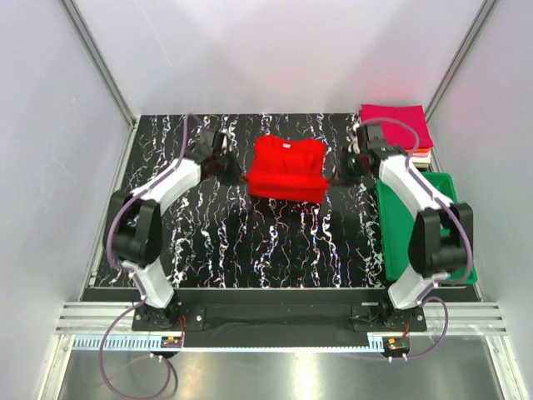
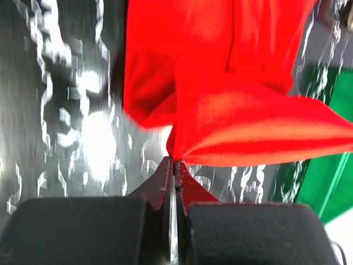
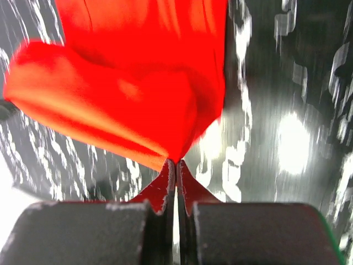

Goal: Fold and stack the t-shirts
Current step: Fold the tshirt

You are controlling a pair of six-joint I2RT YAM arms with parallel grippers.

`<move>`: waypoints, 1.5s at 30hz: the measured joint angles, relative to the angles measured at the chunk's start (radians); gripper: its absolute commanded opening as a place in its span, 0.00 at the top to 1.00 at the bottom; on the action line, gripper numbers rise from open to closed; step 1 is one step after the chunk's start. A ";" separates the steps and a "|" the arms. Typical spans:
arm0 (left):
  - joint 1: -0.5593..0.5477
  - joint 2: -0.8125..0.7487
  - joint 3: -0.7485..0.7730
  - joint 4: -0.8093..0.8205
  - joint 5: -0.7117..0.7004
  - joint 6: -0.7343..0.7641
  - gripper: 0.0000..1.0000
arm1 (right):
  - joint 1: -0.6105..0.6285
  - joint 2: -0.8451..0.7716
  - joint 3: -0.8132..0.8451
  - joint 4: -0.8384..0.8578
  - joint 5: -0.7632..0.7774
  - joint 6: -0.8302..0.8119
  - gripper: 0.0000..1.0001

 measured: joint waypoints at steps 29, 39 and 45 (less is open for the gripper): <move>-0.302 -0.767 -0.524 -0.147 -0.147 -0.138 1.00 | 0.022 -0.940 -0.681 -0.136 -0.062 0.276 1.00; -0.205 -0.413 -0.164 -0.161 -0.176 -0.053 1.00 | 0.022 -0.557 -0.372 -0.109 0.066 0.136 1.00; -0.103 -0.181 0.092 -0.157 -0.135 0.002 1.00 | 0.022 -0.309 -0.166 -0.081 0.093 0.054 1.00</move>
